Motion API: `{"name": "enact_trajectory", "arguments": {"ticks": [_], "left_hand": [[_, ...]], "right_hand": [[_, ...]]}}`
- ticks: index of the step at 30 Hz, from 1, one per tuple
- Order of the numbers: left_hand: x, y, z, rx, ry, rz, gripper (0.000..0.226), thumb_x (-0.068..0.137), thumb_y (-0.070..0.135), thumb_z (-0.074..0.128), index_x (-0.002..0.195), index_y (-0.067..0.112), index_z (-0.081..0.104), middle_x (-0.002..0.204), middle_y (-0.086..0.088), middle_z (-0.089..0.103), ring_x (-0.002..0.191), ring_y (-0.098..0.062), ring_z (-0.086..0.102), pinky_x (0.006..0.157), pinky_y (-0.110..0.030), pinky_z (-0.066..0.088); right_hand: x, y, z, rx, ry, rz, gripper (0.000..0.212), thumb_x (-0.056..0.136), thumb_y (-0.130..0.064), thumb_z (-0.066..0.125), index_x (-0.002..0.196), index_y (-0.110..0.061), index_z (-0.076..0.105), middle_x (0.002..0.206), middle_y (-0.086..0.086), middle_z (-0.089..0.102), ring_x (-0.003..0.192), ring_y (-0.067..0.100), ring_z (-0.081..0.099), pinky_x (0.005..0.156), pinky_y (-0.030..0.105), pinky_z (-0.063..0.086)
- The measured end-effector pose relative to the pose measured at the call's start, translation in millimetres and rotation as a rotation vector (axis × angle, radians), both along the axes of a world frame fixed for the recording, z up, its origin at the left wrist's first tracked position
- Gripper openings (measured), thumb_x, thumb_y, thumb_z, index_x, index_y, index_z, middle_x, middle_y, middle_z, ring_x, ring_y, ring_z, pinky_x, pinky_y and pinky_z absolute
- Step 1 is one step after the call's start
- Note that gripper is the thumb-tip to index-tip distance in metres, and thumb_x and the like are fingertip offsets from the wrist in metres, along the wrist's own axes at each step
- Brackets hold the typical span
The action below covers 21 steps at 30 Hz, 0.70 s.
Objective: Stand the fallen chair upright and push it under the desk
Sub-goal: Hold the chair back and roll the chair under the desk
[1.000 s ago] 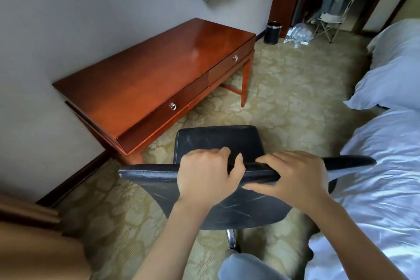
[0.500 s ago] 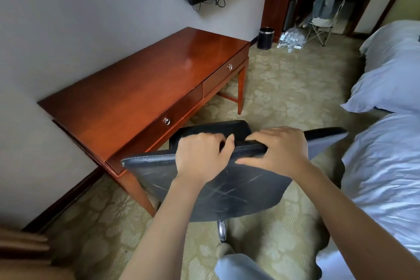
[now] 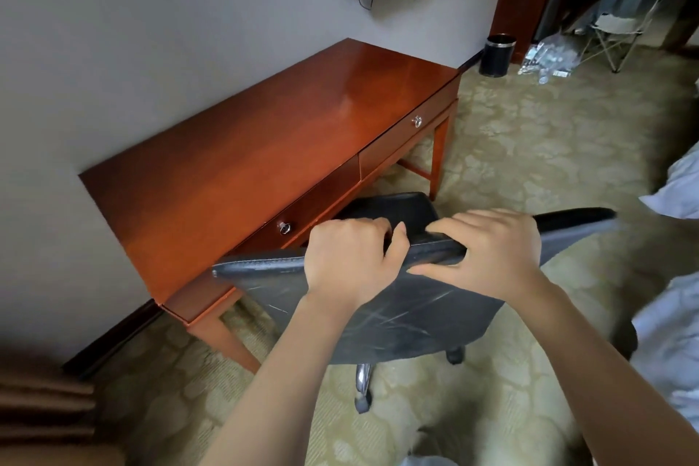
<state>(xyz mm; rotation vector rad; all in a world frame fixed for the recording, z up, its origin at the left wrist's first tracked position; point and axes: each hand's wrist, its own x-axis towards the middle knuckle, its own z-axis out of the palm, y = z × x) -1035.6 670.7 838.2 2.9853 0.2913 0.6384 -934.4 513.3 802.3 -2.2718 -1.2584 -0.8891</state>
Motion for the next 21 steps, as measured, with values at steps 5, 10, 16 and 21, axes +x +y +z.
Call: {"name": "enact_trajectory", "arguments": {"ticks": [5,10,16,21], "left_hand": [[40,-14,-1,-0.017,0.001,0.052,0.053,0.09,0.042,0.03,0.055,0.02,0.062,0.044,0.003,0.054,0.038,-0.017,0.047,0.039,-0.02,0.02],[78,-34,3,-0.068,0.0,0.017,0.051,0.092,0.041,0.031,0.056,0.016,0.059,0.046,0.002,0.054,0.039,-0.02,0.048,0.04,-0.023,0.025],[119,-62,3,-0.082,0.005,-0.054,0.048,0.088,0.047,0.039,0.057,0.015,0.055,0.045,0.001,0.05,0.038,-0.018,0.044,0.039,-0.018,0.01],[144,-87,0,-0.05,-0.008,0.008,0.049,0.088,0.05,0.036,0.057,0.019,0.056,0.045,0.005,0.052,0.039,-0.015,0.048,0.041,-0.02,0.022]], "right_hand": [[51,-7,5,0.081,0.013,0.103,0.048,0.081,-0.066,0.053,0.076,-0.024,0.077,0.059,-0.007,0.07,0.055,0.015,0.067,0.052,0.019,0.038],[97,-15,10,0.127,0.088,0.09,0.055,0.091,-0.059,0.04,0.073,-0.022,0.077,0.059,-0.005,0.071,0.055,0.019,0.067,0.048,0.022,0.043],[150,-27,7,0.145,0.147,0.044,0.061,0.094,-0.05,0.032,0.059,-0.019,0.07,0.05,-0.003,0.064,0.048,0.021,0.059,0.044,0.028,0.04],[184,-40,3,0.113,0.177,0.026,0.039,0.086,-0.032,0.045,0.06,-0.015,0.069,0.054,0.002,0.066,0.053,0.025,0.061,0.051,0.036,0.044]]}}
